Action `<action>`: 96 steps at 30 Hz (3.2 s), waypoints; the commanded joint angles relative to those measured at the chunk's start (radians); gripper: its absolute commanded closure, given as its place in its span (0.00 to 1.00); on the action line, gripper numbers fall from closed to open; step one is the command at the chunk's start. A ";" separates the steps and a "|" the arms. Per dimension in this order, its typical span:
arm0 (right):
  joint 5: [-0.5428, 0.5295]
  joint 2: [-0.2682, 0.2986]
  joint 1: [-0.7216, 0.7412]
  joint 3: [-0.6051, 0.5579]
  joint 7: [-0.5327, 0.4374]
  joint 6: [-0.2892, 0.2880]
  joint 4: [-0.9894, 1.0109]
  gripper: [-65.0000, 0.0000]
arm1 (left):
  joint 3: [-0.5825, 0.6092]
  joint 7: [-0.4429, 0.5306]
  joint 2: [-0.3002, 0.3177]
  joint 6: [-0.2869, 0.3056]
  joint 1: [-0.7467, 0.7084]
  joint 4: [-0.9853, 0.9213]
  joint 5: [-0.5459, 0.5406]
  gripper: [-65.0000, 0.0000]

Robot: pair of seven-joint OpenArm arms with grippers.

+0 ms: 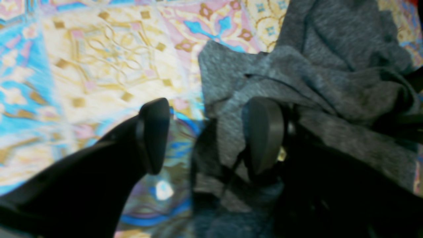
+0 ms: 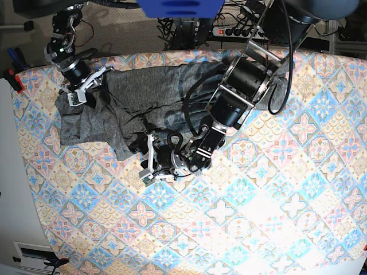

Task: Layout the t-shirt on the table in an organized manner, then fold the t-shirt properly
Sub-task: 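Release the fabric and move the left gripper to the strip's other end, then hold both strip ends with both grippers and pull them taut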

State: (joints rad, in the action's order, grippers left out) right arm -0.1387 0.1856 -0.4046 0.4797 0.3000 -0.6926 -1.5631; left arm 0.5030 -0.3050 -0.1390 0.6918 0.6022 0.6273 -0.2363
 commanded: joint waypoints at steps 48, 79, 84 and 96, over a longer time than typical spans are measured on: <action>-0.020 0.016 0.175 0.003 0.054 -0.006 -0.099 0.54 | -0.809 -0.102 0.309 0.006 -1.010 1.255 -0.016 0.44; -0.019 0.022 0.336 -0.143 0.052 -0.006 0.183 0.54 | -0.881 -0.102 0.355 0.006 -1.013 1.061 -0.015 0.44; -0.019 0.024 0.336 -0.141 0.052 -0.006 0.177 0.54 | -0.878 -0.102 0.355 0.006 -1.010 1.061 -0.015 0.44; -0.020 0.045 0.338 -0.106 0.051 -0.006 0.175 0.54 | -0.877 -0.102 0.355 0.006 -1.011 1.061 -0.015 0.44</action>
State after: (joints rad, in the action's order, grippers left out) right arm -0.1375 0.2108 -0.0826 0.3603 0.3767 -0.7010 -1.3670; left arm -0.3733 -0.4301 0.2085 0.6956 -0.4103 1.6733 -0.2359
